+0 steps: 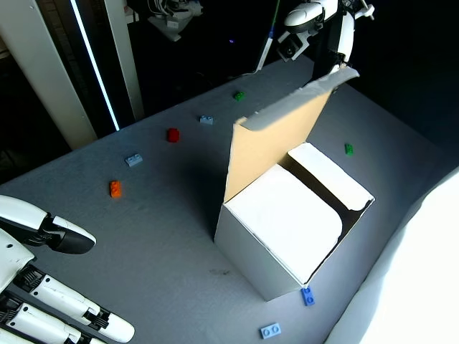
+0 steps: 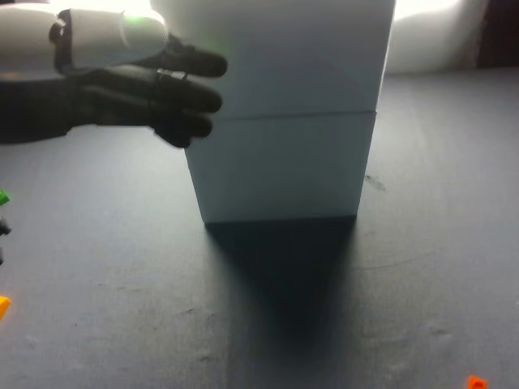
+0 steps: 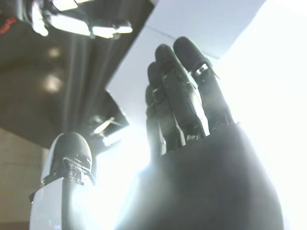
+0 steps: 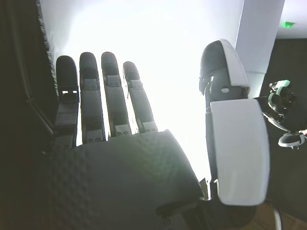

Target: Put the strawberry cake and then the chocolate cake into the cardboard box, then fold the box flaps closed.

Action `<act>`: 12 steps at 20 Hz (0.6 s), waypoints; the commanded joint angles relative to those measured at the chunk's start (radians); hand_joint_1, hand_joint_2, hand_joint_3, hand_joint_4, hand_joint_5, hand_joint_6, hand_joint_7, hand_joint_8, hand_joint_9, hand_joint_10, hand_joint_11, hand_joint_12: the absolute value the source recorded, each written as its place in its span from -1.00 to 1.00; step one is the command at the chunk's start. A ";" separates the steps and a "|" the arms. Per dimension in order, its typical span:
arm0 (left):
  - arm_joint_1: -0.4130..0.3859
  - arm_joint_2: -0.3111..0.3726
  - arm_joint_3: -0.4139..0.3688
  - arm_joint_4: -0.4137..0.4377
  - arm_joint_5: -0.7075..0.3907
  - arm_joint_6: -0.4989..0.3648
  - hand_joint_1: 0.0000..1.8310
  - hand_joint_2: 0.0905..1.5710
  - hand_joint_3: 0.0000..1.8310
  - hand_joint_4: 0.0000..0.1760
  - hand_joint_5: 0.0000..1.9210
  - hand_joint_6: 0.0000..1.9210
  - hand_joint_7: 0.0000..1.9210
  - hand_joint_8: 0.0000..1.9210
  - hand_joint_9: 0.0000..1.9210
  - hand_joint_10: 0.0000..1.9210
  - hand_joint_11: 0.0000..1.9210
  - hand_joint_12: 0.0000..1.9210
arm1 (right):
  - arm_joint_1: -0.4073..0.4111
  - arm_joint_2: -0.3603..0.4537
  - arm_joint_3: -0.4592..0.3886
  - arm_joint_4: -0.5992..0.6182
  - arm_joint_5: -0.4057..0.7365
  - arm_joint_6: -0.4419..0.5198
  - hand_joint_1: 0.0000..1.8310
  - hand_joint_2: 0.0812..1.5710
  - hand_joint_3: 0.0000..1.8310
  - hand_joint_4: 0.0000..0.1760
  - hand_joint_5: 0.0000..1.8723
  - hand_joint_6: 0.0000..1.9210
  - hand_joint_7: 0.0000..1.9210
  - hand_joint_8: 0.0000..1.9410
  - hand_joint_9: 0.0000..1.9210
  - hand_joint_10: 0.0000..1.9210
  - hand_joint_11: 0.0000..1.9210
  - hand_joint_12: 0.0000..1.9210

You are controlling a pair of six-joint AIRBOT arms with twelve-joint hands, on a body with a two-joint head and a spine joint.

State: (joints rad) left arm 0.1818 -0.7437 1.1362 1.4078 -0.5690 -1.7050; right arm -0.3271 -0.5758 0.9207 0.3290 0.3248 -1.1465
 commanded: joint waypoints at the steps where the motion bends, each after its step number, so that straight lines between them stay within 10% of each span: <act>1: -0.021 0.000 0.010 -0.051 -0.023 -0.005 -0.60 0.36 -1.00 -0.71 -0.61 -1.00 -0.43 -0.99 -0.33 -1.00 -0.72 0.05 | 0.008 0.015 0.001 -0.001 0.115 0.002 -0.51 0.37 -1.00 -1.00 -0.79 -1.00 -0.69 -1.00 -0.70 -0.85 -1.00 0.15; 12: -0.094 -0.121 0.129 0.057 -0.022 0.013 -0.58 0.35 -1.00 -0.65 -0.62 -1.00 -0.44 -1.00 -0.33 -1.00 -0.73 0.07 | 0.010 0.015 -0.002 -0.002 0.115 0.002 -0.51 0.37 -1.00 -1.00 -0.81 -1.00 -0.68 -1.00 -0.71 -0.86 -1.00 0.20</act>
State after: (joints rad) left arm 0.0998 -0.8753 1.2678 1.5299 -0.5705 -1.6836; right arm -0.3271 -0.5762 0.9173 0.3271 0.3248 -1.1465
